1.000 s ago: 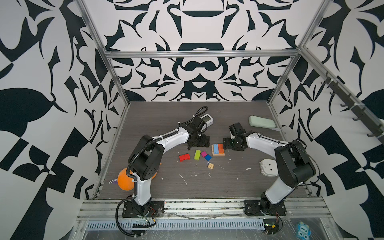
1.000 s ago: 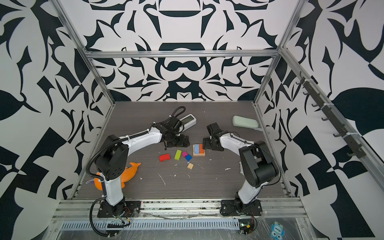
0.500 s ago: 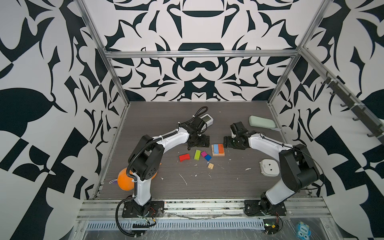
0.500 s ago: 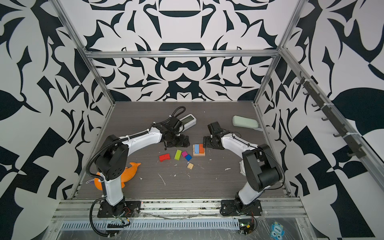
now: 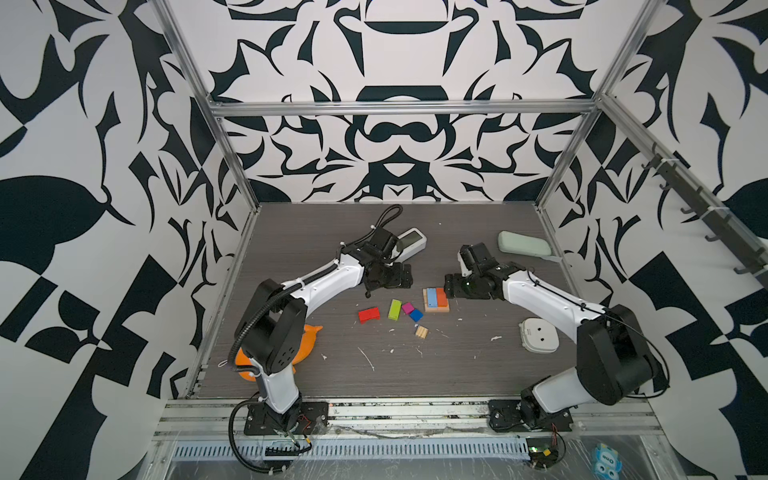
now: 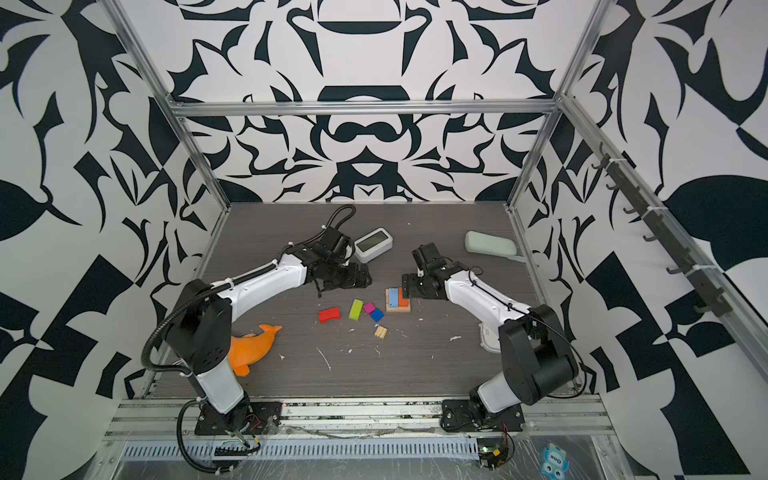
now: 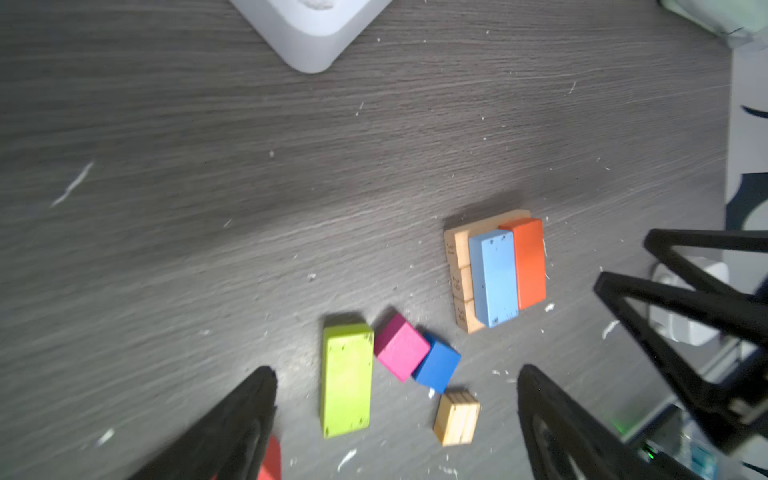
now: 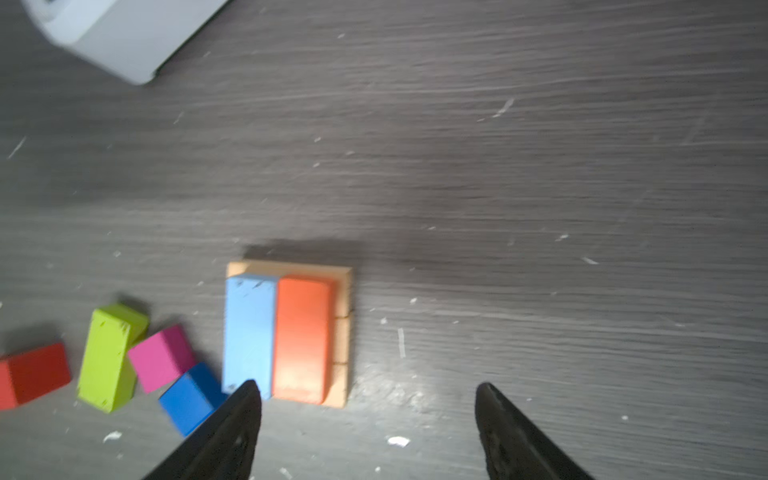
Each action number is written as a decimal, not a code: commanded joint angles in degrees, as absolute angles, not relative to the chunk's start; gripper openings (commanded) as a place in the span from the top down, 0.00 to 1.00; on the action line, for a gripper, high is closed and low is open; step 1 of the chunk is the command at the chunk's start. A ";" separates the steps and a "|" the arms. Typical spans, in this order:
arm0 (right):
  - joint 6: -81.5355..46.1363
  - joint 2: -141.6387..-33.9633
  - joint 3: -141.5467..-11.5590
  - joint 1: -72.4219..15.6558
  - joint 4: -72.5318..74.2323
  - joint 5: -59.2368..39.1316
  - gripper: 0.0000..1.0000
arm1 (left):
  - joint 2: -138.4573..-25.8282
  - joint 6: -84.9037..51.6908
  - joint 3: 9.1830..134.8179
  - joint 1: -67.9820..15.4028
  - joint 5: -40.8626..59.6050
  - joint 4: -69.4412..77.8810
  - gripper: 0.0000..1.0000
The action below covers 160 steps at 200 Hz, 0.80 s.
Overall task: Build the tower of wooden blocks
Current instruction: 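Close the right gripper on the red arch block while the left arm shifts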
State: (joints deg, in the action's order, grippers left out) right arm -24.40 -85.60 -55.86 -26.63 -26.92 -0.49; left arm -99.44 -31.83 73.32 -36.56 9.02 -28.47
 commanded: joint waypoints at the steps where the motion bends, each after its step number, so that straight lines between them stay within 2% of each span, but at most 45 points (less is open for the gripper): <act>1: -26.39 -85.03 -60.21 -30.98 -28.77 1.39 0.14 | -95.45 -33.97 68.95 -33.16 15.03 -27.28 0.07; 79: -33.94 -96.04 -72.26 -47.89 -27.44 4.65 0.14 | -83.73 -33.66 60.21 -22.93 14.87 -30.08 0.06; 160: -35.27 -109.30 -83.88 -55.59 -26.36 3.46 0.13 | -74.97 -33.66 54.46 -12.22 15.86 -32.78 0.05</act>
State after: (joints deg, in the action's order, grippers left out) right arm -34.41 -107.50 -79.66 -54.24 -26.89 3.25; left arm -77.58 -33.63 56.16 -14.24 14.50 -30.24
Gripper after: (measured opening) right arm 0.871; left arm 0.949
